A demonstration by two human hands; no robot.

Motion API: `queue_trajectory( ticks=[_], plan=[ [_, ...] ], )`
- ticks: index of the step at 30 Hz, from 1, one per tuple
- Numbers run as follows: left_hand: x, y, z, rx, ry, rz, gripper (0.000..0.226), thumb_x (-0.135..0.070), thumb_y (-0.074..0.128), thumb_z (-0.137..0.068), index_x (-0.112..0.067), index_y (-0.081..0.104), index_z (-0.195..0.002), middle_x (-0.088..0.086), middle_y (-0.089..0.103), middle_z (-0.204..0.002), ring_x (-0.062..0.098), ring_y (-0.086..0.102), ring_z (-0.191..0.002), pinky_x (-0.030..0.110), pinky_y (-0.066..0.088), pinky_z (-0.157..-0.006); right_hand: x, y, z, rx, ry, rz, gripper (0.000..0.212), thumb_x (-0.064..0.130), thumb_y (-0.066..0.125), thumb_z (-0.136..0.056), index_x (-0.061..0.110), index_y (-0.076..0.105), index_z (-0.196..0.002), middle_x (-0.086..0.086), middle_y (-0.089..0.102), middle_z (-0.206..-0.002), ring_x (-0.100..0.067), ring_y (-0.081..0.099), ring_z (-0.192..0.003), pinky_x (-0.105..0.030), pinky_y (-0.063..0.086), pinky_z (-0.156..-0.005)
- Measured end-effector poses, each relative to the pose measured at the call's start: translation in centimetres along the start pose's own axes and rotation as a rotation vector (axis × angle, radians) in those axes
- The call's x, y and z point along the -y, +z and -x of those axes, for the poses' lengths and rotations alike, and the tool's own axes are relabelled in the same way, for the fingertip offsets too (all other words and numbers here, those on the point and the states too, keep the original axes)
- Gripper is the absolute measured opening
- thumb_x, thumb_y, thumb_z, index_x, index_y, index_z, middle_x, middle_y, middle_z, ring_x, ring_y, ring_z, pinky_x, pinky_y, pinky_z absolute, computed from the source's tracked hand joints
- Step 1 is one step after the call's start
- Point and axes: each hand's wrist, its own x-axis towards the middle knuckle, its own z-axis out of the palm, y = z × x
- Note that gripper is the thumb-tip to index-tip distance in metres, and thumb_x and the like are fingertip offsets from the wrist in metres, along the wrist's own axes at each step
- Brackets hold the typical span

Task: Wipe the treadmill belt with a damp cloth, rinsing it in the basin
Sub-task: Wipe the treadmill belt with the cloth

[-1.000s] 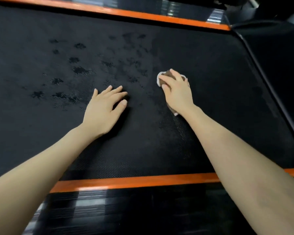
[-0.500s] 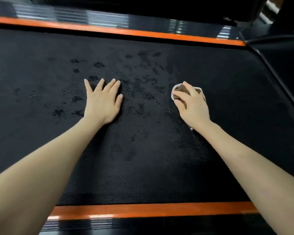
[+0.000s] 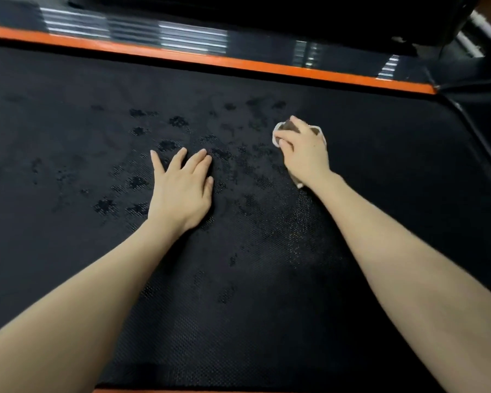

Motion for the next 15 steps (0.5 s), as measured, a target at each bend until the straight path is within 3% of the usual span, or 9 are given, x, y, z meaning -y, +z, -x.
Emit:
queue_trajectory(
  ticks=[3, 6, 8, 11, 15],
  plan=[
    [-0.1, -0.2, 0.0, 0.004, 0.000, 0.011, 0.064, -0.042, 0.014, -0.090, -0.013, 0.043, -0.139, 0.001, 0.042, -0.147, 0.034, 0.032, -0.136, 0.065, 0.007, -0.110, 4.0, 1.1, 4.2, 0.006, -0.296, -0.086, 0.024, 0.019, 0.051, -0.089, 0.027, 0.072, -0.098, -0.007, 0.047, -0.141, -0.032, 0.039, -0.121, -0.047, 0.029, -0.101],
    [-0.1, -0.1, 0.1, 0.011, 0.005, 0.026, 0.064, -0.042, 0.015, -0.090, -0.013, 0.044, -0.139, 0.001, 0.042, -0.146, 0.033, 0.032, -0.136, 0.065, 0.008, -0.109, 4.1, 0.3, 6.9, 0.203, -0.528, -0.170, 0.030, 0.025, 0.048, -0.090, 0.030, 0.068, -0.112, -0.003, 0.043, -0.145, -0.030, 0.040, -0.124, -0.047, 0.038, -0.100],
    [0.1, 0.0, 0.0, 0.004, 0.007, 0.022, 0.063, -0.041, 0.016, -0.091, -0.012, 0.045, -0.139, 0.002, 0.043, -0.145, 0.034, 0.034, -0.135, 0.066, 0.009, -0.109, 2.2, -0.1, 4.0, 0.205, -0.464, -0.112, 0.029, 0.025, 0.046, -0.095, 0.033, 0.066, -0.115, -0.001, 0.036, -0.150, -0.035, 0.036, -0.129, -0.052, 0.039, -0.102],
    [0.2, 0.1, 0.0, 0.004, 0.002, 0.018, 0.062, -0.041, 0.017, -0.091, -0.012, 0.047, -0.137, 0.002, 0.046, -0.144, 0.034, 0.036, -0.134, 0.066, 0.010, -0.108, 0.9, 0.0, -0.4, 0.075, -0.125, -0.060, 0.030, 0.023, 0.044, -0.098, 0.032, 0.063, -0.119, 0.000, 0.030, -0.153, -0.035, 0.029, -0.135, -0.052, 0.025, -0.111],
    [-0.2, -0.8, -0.3, -0.022, -0.008, 0.010, 0.063, -0.041, 0.019, -0.087, -0.013, 0.054, -0.131, 0.002, 0.052, -0.139, 0.034, 0.042, -0.131, 0.068, 0.010, -0.107, 1.0, 0.9, -1.2, 0.037, -0.068, -0.048, 0.031, 0.023, 0.042, -0.099, 0.033, 0.063, -0.120, 0.001, 0.031, -0.153, -0.029, 0.030, -0.136, -0.048, 0.013, -0.116]
  ],
)
